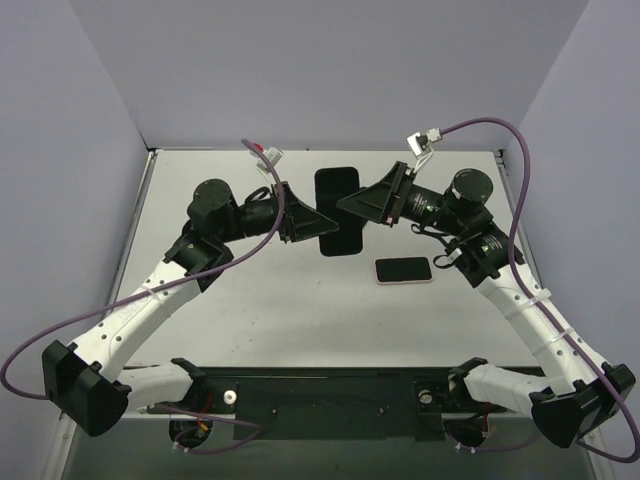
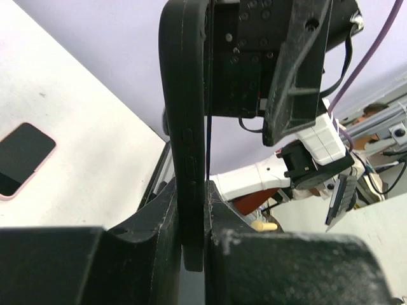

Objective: Take the phone out of the phone case
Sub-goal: Remove the phone case from the phone.

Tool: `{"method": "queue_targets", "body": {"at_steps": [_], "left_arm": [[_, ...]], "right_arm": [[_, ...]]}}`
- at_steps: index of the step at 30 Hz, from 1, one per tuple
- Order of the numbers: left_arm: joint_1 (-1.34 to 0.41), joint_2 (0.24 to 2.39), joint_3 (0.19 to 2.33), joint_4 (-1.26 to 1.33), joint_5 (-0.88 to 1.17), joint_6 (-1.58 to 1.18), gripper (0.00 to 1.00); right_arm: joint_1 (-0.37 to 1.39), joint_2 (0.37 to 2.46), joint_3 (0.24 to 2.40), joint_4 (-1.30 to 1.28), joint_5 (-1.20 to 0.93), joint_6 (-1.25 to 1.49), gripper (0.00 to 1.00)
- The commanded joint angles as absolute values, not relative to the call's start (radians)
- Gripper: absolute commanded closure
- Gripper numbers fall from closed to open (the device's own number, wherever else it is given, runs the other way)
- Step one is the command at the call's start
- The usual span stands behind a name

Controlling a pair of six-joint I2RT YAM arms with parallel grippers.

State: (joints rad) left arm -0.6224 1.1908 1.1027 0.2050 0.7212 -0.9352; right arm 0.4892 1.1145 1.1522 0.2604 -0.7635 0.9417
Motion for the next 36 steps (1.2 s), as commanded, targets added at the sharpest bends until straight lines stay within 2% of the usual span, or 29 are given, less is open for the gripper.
{"method": "queue_targets", "body": {"at_steps": [1,6,10,14,16,20,21,22,23,24,25,26,27,28,30,32,33,36], "left_arm": [[-0.568,1.129,1.121,0.279,0.699,-0.940,1.00],[-0.552,1.131,1.100,0.370,0.722,-1.002,1.00],[-0.552,1.140,1.098,0.399,0.756,-1.014,1.00],[-0.564,1.166,1.085,0.451,0.811,-1.046,1.00],[-0.584,1.169,1.072,0.469,0.818,-1.060,1.00],[-0.618,1.175,1.077,0.463,0.796,-1.054,1.00],[-0.621,1.175,1.084,0.456,0.795,-1.049,1.00],[-0.623,1.177,1.089,0.448,0.795,-1.045,1.00],[-0.621,1.180,1.101,0.415,0.796,-1.026,1.00],[-0.615,1.178,1.109,0.384,0.792,-1.011,1.00],[-0.611,1.177,1.118,0.327,0.770,-0.984,0.91],[-0.600,1.167,1.118,0.302,0.746,-0.980,0.71],[-0.600,1.163,1.102,0.292,0.736,-0.980,0.62],[-0.595,1.155,1.077,0.298,0.721,-0.986,0.47],[-0.597,1.149,1.031,0.366,0.738,-1.032,0.42],[-0.597,1.155,0.999,0.492,0.770,-1.104,0.46],[-0.597,1.158,0.993,0.511,0.782,-1.136,0.50],[-0.597,1.160,0.988,0.548,0.824,-1.157,0.53]], "right_arm": [[0.495,1.098,1.155,0.327,-0.893,0.945,0.51],[0.512,1.108,1.147,0.356,-0.903,0.945,0.51],[0.482,1.106,1.137,0.376,-0.832,0.972,0.51],[0.474,1.169,1.135,0.544,-0.805,1.142,0.54],[0.476,1.204,1.161,0.563,-0.805,1.167,0.66],[0.479,1.226,1.195,0.545,-0.795,1.147,0.67],[0.477,1.226,1.200,0.535,-0.789,1.146,0.71],[0.477,1.232,1.204,0.537,-0.784,1.147,0.88],[0.479,1.232,1.206,0.543,-0.782,1.152,1.00],[0.477,1.227,1.191,0.569,-0.758,1.170,1.00],[0.473,1.223,1.177,0.592,-0.740,1.189,1.00],[0.471,1.207,1.157,0.616,-0.704,1.207,1.00],[0.462,1.201,1.152,0.618,-0.689,1.212,1.00],[0.457,1.192,1.147,0.620,-0.671,1.216,1.00],[0.442,1.187,1.154,0.618,-0.667,1.219,1.00],[0.417,1.195,1.160,0.639,-0.695,1.239,1.00],[0.410,1.198,1.163,0.655,-0.709,1.253,1.00],[0.371,1.221,1.146,0.773,-0.770,1.345,1.00]]}}
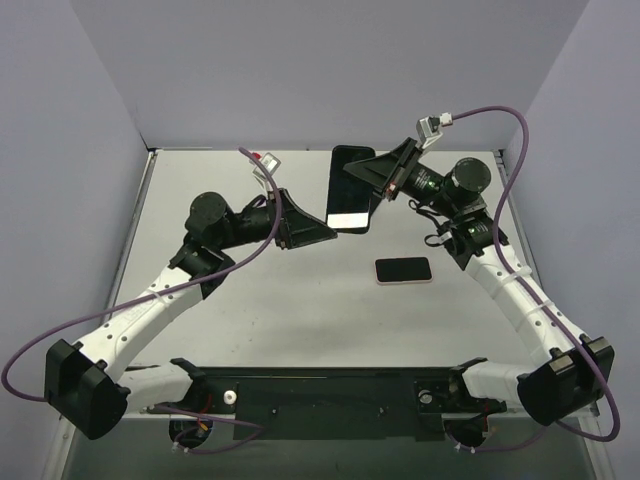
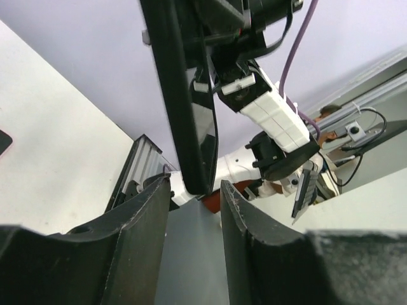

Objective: Take the phone out of the phone case
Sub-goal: Remove the phone case from the phone.

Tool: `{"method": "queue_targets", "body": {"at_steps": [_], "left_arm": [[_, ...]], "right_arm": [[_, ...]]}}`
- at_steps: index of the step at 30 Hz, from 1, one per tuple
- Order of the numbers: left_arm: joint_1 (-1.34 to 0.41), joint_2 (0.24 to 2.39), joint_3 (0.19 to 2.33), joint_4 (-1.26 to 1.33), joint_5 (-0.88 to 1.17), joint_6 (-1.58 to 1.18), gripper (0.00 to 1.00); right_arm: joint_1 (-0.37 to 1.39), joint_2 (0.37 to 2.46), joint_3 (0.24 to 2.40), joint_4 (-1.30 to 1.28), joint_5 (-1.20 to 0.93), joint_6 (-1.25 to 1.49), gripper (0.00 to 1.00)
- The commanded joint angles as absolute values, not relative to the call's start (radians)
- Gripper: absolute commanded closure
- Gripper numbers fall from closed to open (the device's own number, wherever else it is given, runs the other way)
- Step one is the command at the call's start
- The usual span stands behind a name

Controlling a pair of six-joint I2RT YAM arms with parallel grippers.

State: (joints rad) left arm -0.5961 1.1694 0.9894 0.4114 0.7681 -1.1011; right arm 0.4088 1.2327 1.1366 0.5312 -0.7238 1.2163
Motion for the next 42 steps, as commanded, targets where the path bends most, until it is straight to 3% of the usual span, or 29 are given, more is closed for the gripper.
{"method": "queue_targets", "body": {"at_steps": [1,7,10,14,20,29,38,40,42], "left_arm": [[-0.598,1.161,0.988,0.554,0.836,-1.154,0.55],[-0.600,1.196,0.996,0.623,0.896,-1.203,0.55],[-0.606,1.230,1.005,0.760,0.951,-1.290,0.43],[-0.627,1.259,1.031,0.779,0.974,-1.302,0.41],[-0.637,1.266,1.043,0.795,0.986,-1.313,0.58],[-0.655,1.269,1.078,0.756,1.006,-1.293,0.55],[-0.670,1.275,1.107,0.683,1.003,-1.247,0.66],[-0.672,1.279,1.117,0.660,1.002,-1.224,0.69],[-0.672,1.273,1.120,0.654,0.996,-1.198,0.81]], "right_arm": [[0.364,1.227,1.146,0.791,-0.778,1.365,1.00],[0.362,1.243,1.170,0.865,-0.880,1.405,1.00],[0.362,1.236,1.175,0.847,-0.905,1.390,1.00],[0.370,1.232,1.184,0.850,-0.916,1.387,1.00],[0.374,1.238,1.201,0.822,-0.954,1.358,1.00],[0.380,1.243,1.207,0.802,-0.977,1.342,1.00],[0.396,1.241,1.220,0.729,-0.965,1.293,1.00],[0.400,1.233,1.224,0.678,-0.965,1.258,1.00],[0.402,1.227,1.233,0.631,-0.966,1.226,1.00]]}}
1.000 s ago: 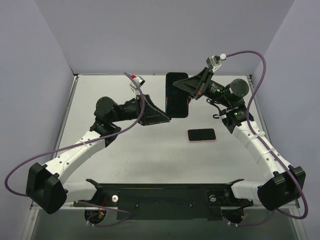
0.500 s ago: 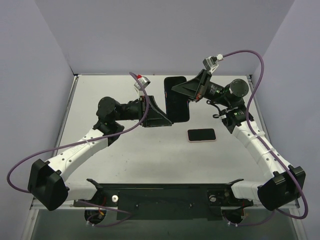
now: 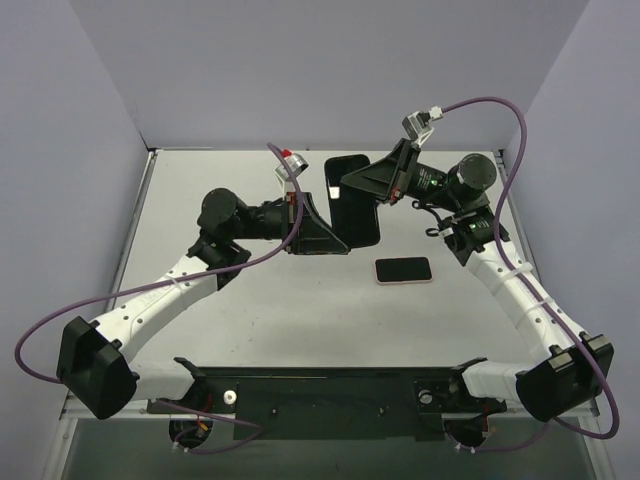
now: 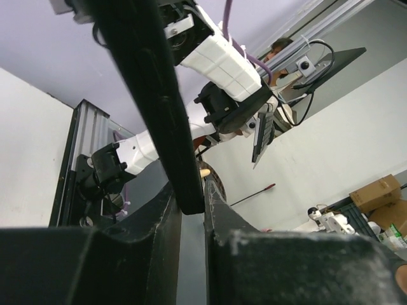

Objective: Take the phone out of the phone case
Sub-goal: Remove the phone case from the phone.

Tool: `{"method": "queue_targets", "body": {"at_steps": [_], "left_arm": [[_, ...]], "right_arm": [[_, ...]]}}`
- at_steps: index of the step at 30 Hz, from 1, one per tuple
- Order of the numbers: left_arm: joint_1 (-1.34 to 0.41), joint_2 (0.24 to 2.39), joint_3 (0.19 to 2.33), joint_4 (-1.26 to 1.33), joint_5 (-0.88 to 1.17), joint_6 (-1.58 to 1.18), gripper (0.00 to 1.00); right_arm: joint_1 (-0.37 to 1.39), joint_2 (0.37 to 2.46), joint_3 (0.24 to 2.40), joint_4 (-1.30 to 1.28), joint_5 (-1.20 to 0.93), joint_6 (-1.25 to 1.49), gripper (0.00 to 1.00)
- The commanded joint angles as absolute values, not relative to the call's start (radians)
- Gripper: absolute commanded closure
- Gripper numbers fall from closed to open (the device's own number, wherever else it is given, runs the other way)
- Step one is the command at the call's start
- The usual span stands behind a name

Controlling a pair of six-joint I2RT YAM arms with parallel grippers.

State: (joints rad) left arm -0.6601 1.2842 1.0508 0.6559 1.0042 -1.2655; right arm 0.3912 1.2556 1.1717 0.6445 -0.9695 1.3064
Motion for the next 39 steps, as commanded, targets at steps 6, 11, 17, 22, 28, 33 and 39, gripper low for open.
{"method": "queue_targets", "body": {"at_steps": [6,11,17,22,28,33,39], "left_arm": [[-0.684,1.187,1.088,0.650,1.002,-0.952,0.99],[-0.719,1.144,1.120,0.627,1.026,-0.815,1.00],[-0.733,1.123,1.108,0.768,1.046,-0.836,1.00],[-0.742,1.082,1.109,0.716,1.019,-0.746,1.00],[-0.744,1.066,1.114,0.620,0.979,-0.650,1.00],[-0.742,1.077,1.108,0.537,0.930,-0.609,1.00],[-0.713,1.110,1.126,0.400,0.816,-0.581,1.00]], "right_arm": [[0.436,1.249,1.244,0.563,-0.980,1.247,1.00],[0.485,1.270,1.246,0.515,-0.977,1.276,1.00],[0.502,1.316,1.194,0.618,-0.962,1.393,1.00],[0.511,1.362,1.144,0.804,-0.954,1.557,1.00],[0.537,1.381,1.154,0.831,-0.945,1.585,1.00],[0.549,1.365,1.152,0.856,-0.943,1.597,1.00],[0.558,1.333,1.144,0.911,-0.940,1.625,1.00]]}}
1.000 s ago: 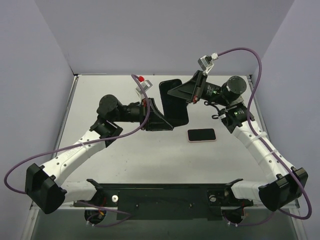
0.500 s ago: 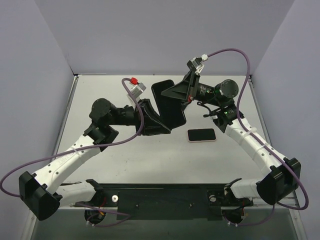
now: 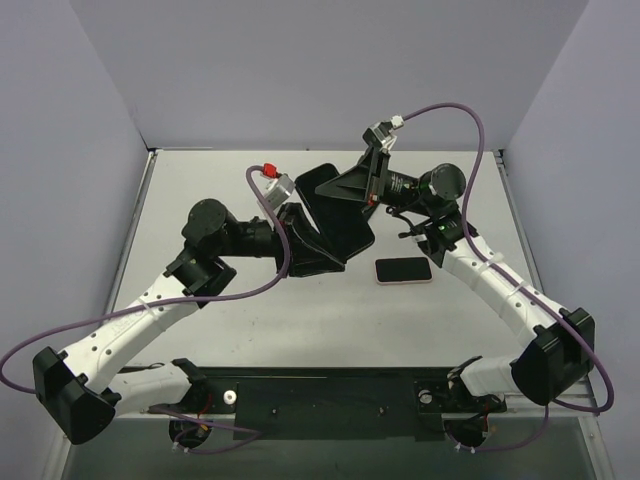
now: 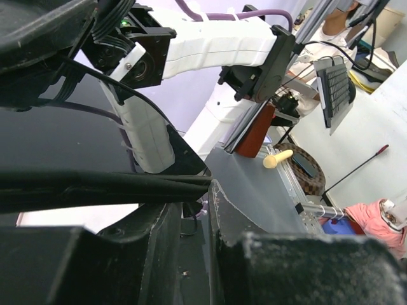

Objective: Take the phone out of the phone case
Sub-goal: Remove the phone case from the phone.

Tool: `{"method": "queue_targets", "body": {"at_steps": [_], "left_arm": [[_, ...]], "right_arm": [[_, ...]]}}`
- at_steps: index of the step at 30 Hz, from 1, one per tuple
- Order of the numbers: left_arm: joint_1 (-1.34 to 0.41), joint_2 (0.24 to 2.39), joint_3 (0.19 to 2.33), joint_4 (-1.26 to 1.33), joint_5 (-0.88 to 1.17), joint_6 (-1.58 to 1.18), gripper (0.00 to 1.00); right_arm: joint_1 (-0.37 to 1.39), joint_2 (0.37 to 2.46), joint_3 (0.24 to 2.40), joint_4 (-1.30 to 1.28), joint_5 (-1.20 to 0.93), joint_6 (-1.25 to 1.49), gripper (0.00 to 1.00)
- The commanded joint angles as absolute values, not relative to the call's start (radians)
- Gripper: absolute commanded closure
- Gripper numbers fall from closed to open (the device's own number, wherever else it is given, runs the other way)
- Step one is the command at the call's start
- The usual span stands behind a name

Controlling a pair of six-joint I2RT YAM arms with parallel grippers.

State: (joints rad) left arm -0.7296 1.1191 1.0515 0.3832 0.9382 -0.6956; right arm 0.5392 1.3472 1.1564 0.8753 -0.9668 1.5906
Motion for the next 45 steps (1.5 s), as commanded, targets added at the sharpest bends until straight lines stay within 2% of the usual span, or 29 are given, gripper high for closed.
{"method": "queue_targets", "body": {"at_steps": [1,3,8,12,14,19,26,45], "left_arm": [[-0.698,1.112,1.132,0.364,0.795,-0.595,1.00],[-0.664,1.124,1.140,0.322,0.744,-0.630,1.00],[-0.632,1.111,1.102,0.284,0.557,-0.736,1.00],[-0.637,1.094,1.109,0.165,0.393,-0.736,1.00],[-0.635,1.097,1.108,0.135,0.356,-0.739,1.00],[-0.640,1.121,1.103,0.098,0.308,-0.727,1.00],[-0.589,1.190,1.101,0.031,0.276,-0.751,1.00],[-0.502,1.362,1.013,0.064,0.423,-0.902,1.00]], "right_arm": [[0.560,1.327,1.144,0.913,-0.937,1.621,1.00],[0.558,1.304,1.132,0.917,-0.914,1.594,1.00],[0.583,1.221,1.132,0.696,-0.827,1.379,1.00],[0.618,1.187,1.105,0.712,-0.729,1.347,1.00],[0.635,1.184,1.094,0.747,-0.693,1.383,1.00],[0.663,1.245,1.063,1.125,-0.649,1.655,1.00],[0.696,1.264,1.069,1.279,-0.598,1.813,1.00],[0.696,1.298,1.158,1.425,-0.609,1.813,1.00]]}}
